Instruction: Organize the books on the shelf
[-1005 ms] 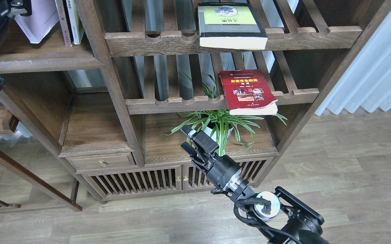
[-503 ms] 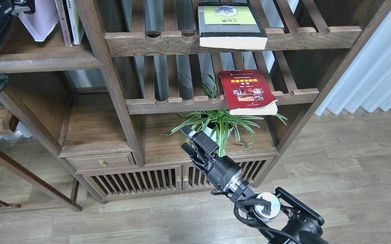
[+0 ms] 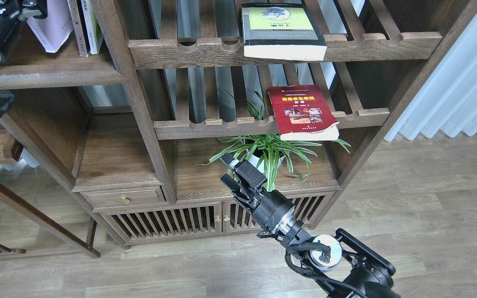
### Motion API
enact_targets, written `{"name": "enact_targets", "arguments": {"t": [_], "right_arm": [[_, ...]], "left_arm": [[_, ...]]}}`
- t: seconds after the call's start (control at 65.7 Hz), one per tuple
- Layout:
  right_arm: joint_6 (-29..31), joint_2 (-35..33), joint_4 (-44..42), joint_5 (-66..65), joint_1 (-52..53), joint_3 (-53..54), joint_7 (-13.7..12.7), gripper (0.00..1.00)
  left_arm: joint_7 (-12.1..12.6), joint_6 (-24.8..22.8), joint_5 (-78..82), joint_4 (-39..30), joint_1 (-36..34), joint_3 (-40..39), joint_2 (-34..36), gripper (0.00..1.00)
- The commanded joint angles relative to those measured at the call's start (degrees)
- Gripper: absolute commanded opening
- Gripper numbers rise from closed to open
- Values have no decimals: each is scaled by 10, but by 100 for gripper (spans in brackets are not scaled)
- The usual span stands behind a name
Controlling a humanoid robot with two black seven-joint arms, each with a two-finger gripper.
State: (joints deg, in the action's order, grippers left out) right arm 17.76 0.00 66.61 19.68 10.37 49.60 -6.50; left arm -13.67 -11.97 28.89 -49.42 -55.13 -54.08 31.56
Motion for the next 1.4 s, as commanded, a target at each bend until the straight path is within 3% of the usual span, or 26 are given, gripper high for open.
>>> {"name": "enact_targets", "arguments": {"t": [0.0, 0.289, 0.838, 1.234, 1.249, 1.279, 1.386], "right_arm": [[0, 0, -1, 0, 0, 1, 0, 95], [0, 0, -1, 0, 0, 1, 0, 95], [0, 0, 6, 0, -3, 0, 0, 96], [7, 0, 28, 0, -2, 1, 0, 98], [7, 0, 28, 0, -2, 1, 0, 98], [8, 0, 29, 1, -2, 2, 0, 98], [16, 0, 32, 1, -3, 11, 0, 98]], "left_arm": [[0, 0, 0, 0, -1, -2, -1, 42], [0, 0, -1, -5, -4, -10, -6, 44], [-6, 0, -3, -7, -81, -65, -7, 55], [-14, -2, -132, -118, -14, -129, -7, 87], [-13, -2, -138, -130, -7, -138, -7, 94], [-13, -2, -141, -138, -3, -146, -8, 98], [-12, -23, -160, -181, 26, -162, -8, 99]]}}
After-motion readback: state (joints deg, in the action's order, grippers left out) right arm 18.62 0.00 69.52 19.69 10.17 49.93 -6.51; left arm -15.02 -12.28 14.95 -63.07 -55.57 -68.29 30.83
